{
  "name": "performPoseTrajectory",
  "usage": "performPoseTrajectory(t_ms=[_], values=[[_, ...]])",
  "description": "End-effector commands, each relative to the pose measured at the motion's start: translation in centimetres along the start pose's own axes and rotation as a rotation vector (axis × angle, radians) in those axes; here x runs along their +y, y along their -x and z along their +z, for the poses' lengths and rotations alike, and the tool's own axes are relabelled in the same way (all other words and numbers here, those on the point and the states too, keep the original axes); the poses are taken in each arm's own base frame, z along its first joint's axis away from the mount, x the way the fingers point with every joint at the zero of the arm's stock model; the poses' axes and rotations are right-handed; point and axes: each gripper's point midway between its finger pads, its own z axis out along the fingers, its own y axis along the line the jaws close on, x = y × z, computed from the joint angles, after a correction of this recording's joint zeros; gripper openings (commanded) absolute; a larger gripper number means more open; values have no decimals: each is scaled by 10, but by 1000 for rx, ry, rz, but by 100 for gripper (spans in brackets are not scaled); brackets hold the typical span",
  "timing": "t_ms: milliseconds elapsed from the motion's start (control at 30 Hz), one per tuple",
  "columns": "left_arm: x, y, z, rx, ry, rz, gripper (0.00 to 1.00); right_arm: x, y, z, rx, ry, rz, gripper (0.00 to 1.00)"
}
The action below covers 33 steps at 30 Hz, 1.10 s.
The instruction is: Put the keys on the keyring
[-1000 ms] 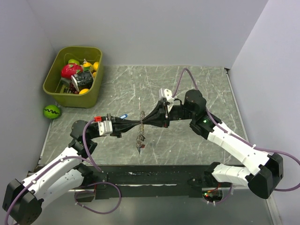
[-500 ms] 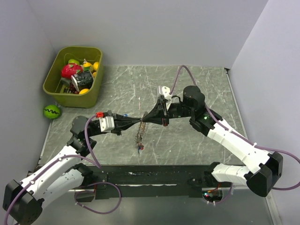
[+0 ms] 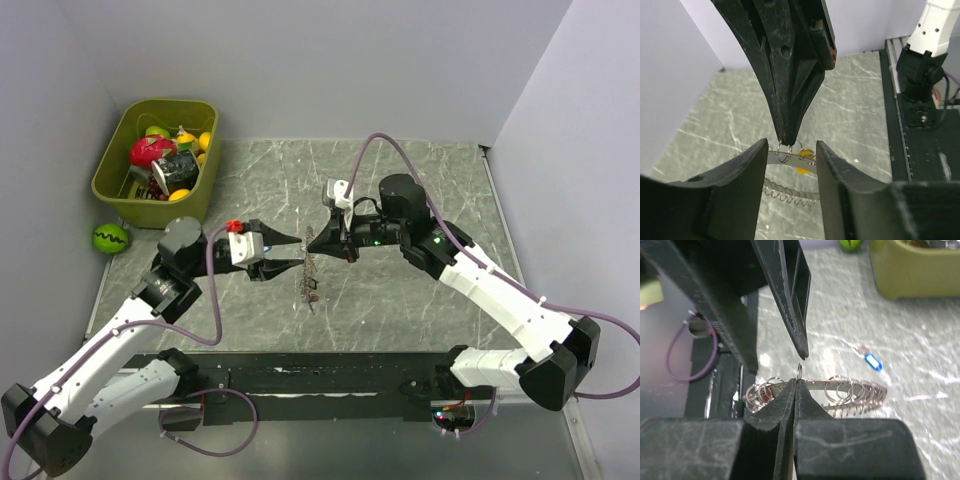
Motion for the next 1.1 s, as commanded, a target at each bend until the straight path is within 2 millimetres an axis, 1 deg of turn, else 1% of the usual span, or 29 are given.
performPoseTrajectory(t_ms=[0,33,67,100,133,167,233,267,300,333,400,567,600,633,667,733,800,867,967,1000,1067], values=[[0,-5,0,105,-47,11,51,-12,20,-7,5,-59,-85,0],[1,-12,2,130,-62,0,52,-14,18,-6,18,-60,-87,0],[0,-13,1,160,-75,-15,53,-14,14,-6,36,-60,-80,0],[1,-16,2,176,-87,-6,53,-15,14,-6,42,-62,-82,0],[5,-16,6,191,-99,-13,51,-17,12,-6,50,-69,-84,0],[0,-24,4,232,-124,-47,49,-18,10,-6,62,-70,-79,0],[3,-30,9,264,-159,-48,47,-20,7,-5,76,-74,-78,0],[1,-36,8,291,-172,-69,46,-20,5,-5,85,-73,-71,0],[1,-44,11,310,-188,-77,43,-22,3,-5,94,-75,-69,0],[3,-41,12,310,-194,-71,42,-22,2,-4,96,-75,-68,0],[5,-45,14,322,-203,-73,35,-22,1,-4,95,-73,-68,0],[7,-44,17,311,-201,-63,31,-22,1,-3,89,-73,-70,0],[7,-42,17,304,-204,-60,28,-22,1,-3,90,-72,-69,0],[7,-41,18,299,-206,-62,26,-22,-1,-2,93,-72,-66,0],[6,-39,18,290,-213,-63,26,-22,-1,-2,94,-72,-65,0],[6,-35,19,275,-210,-53,29,-23,-2,-1,96,-74,-62,0],[6,-33,19,266,-205,-49,34,-23,-2,-1,96,-73,-62,0],[9,-30,20,252,-191,-40,34,-23,-2,-1,93,-71,-63,0],[9,-27,22,236,-193,-37,29,-22,-1,-2,87,-66,-64,0],[9,-27,22,235,-194,-36,23,-20,-2,-1,89,-61,-59,0],[10,-28,23,238,-196,-42,16,-20,-1,-1,86,-60,-61,0]])
